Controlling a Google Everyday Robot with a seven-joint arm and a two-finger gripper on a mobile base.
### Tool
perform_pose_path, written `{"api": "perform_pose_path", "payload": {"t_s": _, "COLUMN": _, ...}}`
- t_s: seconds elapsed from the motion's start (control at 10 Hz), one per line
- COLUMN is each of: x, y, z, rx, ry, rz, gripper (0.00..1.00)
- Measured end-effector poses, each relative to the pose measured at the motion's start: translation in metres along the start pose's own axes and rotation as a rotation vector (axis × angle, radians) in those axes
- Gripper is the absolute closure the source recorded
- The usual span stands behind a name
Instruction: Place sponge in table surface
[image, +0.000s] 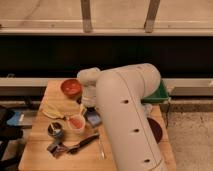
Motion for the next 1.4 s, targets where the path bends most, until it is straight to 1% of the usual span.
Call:
{"api": "perform_pose_path", "payload": {"t_s": 0.2, "x": 0.001, "y": -0.004, "z": 0.009, "rx": -0.003, "ry": 0.028, "rz": 0.019, "gripper": 0.25}}
{"api": "perform_pose_path", "payload": {"t_s": 0.3, "x": 0.001, "y": -0.006, "z": 0.009, "rx": -0.002, "ry": 0.026, "rz": 0.020, "gripper": 0.31}}
{"api": "perform_pose_path", "payload": {"t_s": 0.4, "x": 0.000, "y": -0.006, "z": 0.008, "rx": 0.000, "ry": 0.024, "rz": 0.019, "gripper": 0.42}}
{"api": "perform_pose_path", "payload": {"t_s": 0.5, "x": 0.000, "y": -0.007, "z": 0.008, "rx": 0.002, "ry": 0.022, "rz": 0.018, "gripper": 0.50}}
{"api": "perform_pose_path", "payload": {"t_s": 0.6, "x": 0.000, "y": -0.010, "z": 0.006, "rx": 0.003, "ry": 0.018, "rz": 0.021, "gripper": 0.62}}
{"api": "perform_pose_path", "payload": {"t_s": 0.9, "x": 0.000, "y": -0.010, "z": 0.002, "rx": 0.001, "ry": 0.022, "rz": 0.023, "gripper": 0.92}}
{"api": "perform_pose_path", "payload": {"t_s": 1.0, "x": 0.000, "y": -0.010, "z": 0.001, "rx": 0.001, "ry": 0.021, "rz": 0.023, "gripper": 0.98}}
{"api": "perform_pose_path", "payload": {"t_s": 1.1, "x": 0.000, "y": -0.009, "z": 0.000, "rx": 0.000, "ry": 0.020, "rz": 0.022, "gripper": 1.00}}
{"api": "perform_pose_path", "payload": {"t_s": 1.3, "x": 0.000, "y": -0.004, "z": -0.006, "rx": -0.012, "ry": -0.012, "rz": 0.014, "gripper": 1.00}}
{"api": "perform_pose_path", "payload": {"t_s": 1.4, "x": 0.011, "y": -0.008, "z": -0.040, "rx": -0.015, "ry": -0.102, "rz": 0.019, "gripper": 1.00}}
